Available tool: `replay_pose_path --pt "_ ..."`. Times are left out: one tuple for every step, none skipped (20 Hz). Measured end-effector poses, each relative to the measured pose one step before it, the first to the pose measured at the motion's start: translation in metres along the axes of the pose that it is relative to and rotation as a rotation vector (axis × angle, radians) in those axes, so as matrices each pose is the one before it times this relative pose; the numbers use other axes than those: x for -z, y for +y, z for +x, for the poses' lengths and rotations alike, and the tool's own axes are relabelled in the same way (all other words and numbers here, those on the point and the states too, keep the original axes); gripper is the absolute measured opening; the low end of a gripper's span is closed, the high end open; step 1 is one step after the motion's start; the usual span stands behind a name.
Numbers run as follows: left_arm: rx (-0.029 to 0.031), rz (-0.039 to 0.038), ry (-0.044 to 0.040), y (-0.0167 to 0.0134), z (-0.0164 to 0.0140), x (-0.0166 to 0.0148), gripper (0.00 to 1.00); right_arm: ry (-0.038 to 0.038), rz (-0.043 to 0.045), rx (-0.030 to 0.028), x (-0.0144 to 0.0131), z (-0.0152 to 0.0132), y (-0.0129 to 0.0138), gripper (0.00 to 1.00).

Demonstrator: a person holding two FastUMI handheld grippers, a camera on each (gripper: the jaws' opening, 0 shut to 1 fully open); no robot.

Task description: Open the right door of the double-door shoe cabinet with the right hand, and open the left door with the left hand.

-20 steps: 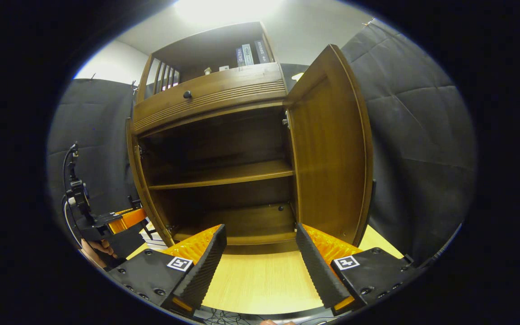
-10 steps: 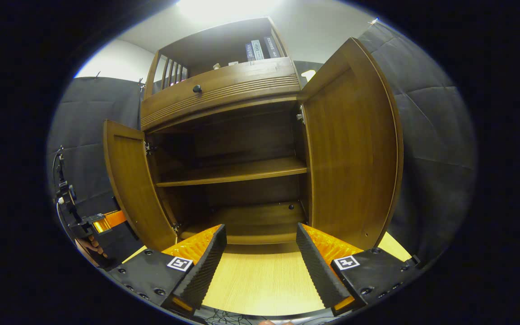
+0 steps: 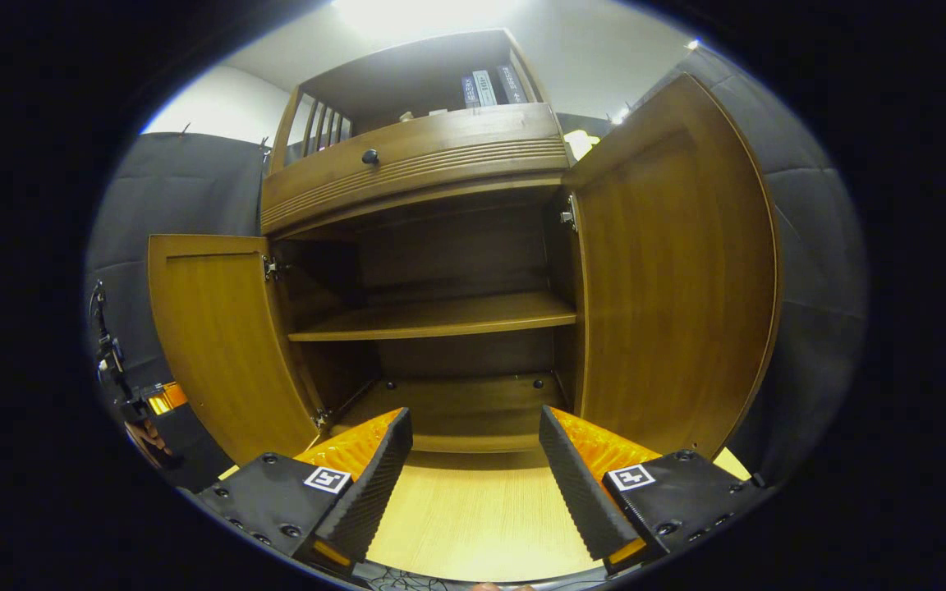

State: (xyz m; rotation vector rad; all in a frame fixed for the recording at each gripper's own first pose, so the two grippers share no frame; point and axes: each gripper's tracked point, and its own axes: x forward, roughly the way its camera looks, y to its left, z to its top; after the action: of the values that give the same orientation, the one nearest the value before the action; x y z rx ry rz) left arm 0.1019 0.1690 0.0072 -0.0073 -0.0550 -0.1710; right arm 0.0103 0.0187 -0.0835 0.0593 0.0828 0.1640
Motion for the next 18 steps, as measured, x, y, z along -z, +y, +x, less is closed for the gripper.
replay_pose_path --pt "-0.00340 0.01658 0.00209 0.01026 -0.00143 -0.00020 0.09 0.00089 -0.00820 0.00137 -0.00076 0.00174 0.00159 0.92" --pt "-0.00554 0.01243 0.00533 0.01219 0.00057 0.00128 0.09 0.00202 -0.00875 -0.00014 -0.00109 0.00154 0.00074 0.92" --pt "0.00391 0.00761 -0.00037 0.00770 -0.00111 -0.00069 0.10 0.00180 -0.00793 -0.00171 -0.00322 0.00486 0.00279 0.98" --pt "0.00875 0.00476 0.00670 0.00415 0.00118 0.00054 0.10 -0.00396 -0.00702 -0.00037 -0.00464 0.00426 0.00238 0.98" --pt "0.01053 0.00348 0.00300 0.00423 0.00022 0.00076 0.10 -0.00712 -0.00595 0.00055 -0.00352 0.00248 0.00014 0.98" --pt "0.00478 0.00546 0.00452 0.00365 0.00114 -0.00049 0.09 -0.00582 -0.00366 0.00167 -0.00273 0.00022 -0.00005 0.98" --pt "0.00377 0.00736 0.00701 0.00215 -0.00044 0.00036 0.09 -0.00773 -0.00211 0.00245 -0.00156 -0.00106 -0.00018 0.98" --pt "0.00329 0.01015 0.00423 0.00030 0.00094 -0.00012 0.09 -0.00830 -0.00318 0.00412 -0.00307 -0.00021 -0.00107 0.93" --pt "-0.00056 0.00536 -0.00139 0.00028 -0.00085 -0.00045 0.09 -0.00582 -0.00361 0.00425 -0.00157 0.00009 -0.00135 0.98" --pt "-0.00385 -0.00003 -0.00093 -0.00112 0.00034 -0.00125 0.09 -0.00398 -0.00256 0.00275 -0.00094 -0.00071 -0.00116 0.98" --pt "-0.00755 -0.00291 -0.00214 0.00069 -0.00085 -0.00050 0.09 -0.00242 -0.00176 0.00453 -0.00026 -0.00060 -0.00138 0.98" --pt "-0.00452 -0.00142 0.00084 -0.00069 -0.00029 0.00161 0.09 -0.00048 0.00108 0.00331 -0.00012 -0.00079 -0.00220 0.98" --pt "-0.00553 0.00167 0.00122 0.00096 -0.00134 -0.00060 0.09 -0.00168 0.00355 0.00432 0.00005 -0.00121 -0.00216 0.98" --pt "-0.00714 -0.00004 0.00452 0.00014 -0.00146 0.00042 0.10 -0.00246 0.00465 0.00385 -0.00063 -0.00131 -0.00231 0.98" --pt "-0.00637 0.00015 -0.00123 0.00037 -0.00268 -0.00108 0.10 -0.00315 0.00318 0.00410 -0.00055 -0.00078 -0.00156 0.98" --pt "-0.01583 0.00072 -0.01021 0.00235 -0.00463 -0.00452 0.09 -0.00300 0.00100 0.00676 -0.00035 -0.00135 -0.00319 0.98" --pt "-0.01896 -0.00378 -0.00865 0.00378 -0.00572 -0.00629 0.10 -0.00303 0.00138 0.00801 -0.00044 -0.00081 -0.00357 0.98" --pt "-0.02229 -0.00578 -0.01112 0.00313 -0.00905 -0.00404 0.09 -0.00938 0.00163 0.01372 -0.00233 -0.00222 -0.00420 0.98"
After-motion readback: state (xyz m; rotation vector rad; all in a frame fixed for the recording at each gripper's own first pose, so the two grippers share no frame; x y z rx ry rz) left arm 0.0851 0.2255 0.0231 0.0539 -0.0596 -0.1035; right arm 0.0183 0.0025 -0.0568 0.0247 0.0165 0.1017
